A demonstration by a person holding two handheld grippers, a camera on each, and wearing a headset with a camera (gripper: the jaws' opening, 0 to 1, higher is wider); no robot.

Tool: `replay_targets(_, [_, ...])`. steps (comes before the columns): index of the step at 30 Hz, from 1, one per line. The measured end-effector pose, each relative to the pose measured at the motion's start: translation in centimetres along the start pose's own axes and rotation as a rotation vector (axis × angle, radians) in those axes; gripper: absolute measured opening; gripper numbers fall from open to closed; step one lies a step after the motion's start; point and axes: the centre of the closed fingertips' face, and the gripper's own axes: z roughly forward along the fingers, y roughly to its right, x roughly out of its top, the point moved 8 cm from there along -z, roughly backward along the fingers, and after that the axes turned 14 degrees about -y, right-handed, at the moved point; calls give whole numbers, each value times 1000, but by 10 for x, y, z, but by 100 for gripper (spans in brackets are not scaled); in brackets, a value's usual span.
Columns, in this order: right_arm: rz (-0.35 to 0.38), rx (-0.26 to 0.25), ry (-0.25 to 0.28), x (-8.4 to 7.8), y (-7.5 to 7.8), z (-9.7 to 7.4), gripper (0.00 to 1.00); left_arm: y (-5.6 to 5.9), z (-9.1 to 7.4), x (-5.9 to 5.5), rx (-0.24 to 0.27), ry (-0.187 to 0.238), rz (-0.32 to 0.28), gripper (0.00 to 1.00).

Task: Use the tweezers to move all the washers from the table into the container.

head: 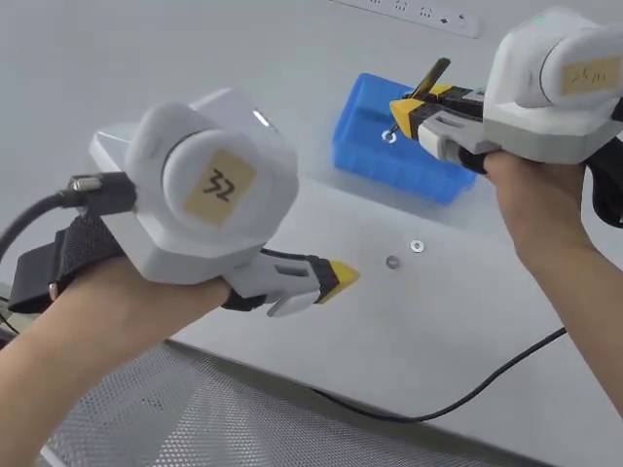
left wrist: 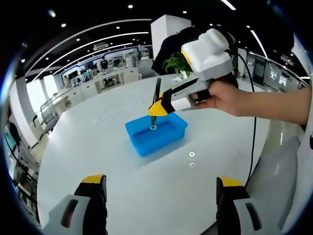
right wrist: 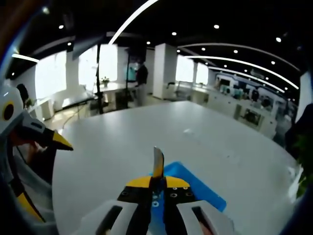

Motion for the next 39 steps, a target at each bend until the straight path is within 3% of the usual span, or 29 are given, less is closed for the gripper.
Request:
replay_targets(9, [1,-23,-25,1,11,15,4,0,0,-2,1,-6,-5,95])
replay_targets(22, [22,7,-113,-21,10,49,4,-2,3,-4,0,-23,3,94])
replay_targets(39, [28,43,-165,-35,4,61,4,-5,7,-6,0,-37,6,94])
